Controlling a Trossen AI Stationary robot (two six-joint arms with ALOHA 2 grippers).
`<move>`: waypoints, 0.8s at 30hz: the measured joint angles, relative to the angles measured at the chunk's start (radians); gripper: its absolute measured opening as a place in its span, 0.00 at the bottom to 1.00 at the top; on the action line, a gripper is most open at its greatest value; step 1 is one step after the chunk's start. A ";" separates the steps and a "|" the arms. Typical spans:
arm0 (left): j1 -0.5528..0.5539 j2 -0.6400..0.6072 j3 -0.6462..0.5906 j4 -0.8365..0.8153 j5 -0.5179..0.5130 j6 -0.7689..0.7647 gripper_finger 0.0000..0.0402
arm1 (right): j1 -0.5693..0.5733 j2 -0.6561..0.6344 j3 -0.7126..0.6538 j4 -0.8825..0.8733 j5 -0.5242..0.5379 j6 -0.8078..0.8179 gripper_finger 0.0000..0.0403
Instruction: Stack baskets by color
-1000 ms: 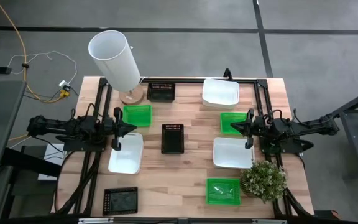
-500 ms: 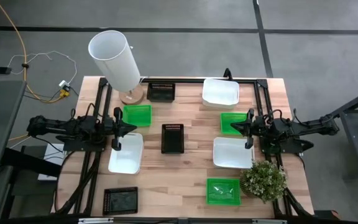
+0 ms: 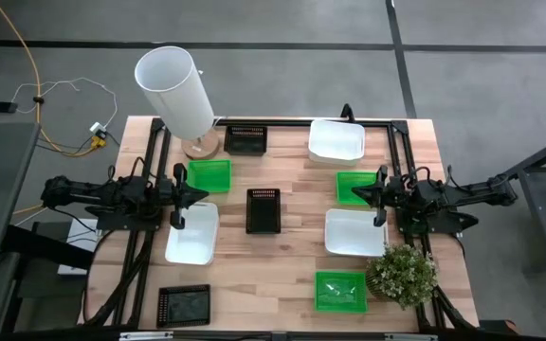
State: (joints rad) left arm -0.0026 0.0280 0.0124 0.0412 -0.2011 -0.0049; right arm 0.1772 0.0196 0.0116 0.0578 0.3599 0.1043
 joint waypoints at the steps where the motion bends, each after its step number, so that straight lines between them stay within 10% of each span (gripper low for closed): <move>1: 0.000 0.000 0.000 0.000 0.000 -0.001 0.00 | 0.000 0.000 0.000 0.000 0.000 0.000 0.00; 24: 0.003 0.009 -0.001 0.163 -0.012 -0.040 0.00 | 0.000 0.000 0.000 0.000 0.000 0.000 0.00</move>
State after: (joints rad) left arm 0.0002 0.0368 0.0117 0.2040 -0.2136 -0.0447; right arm 0.1774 0.0193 0.0118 0.0578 0.3599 0.1043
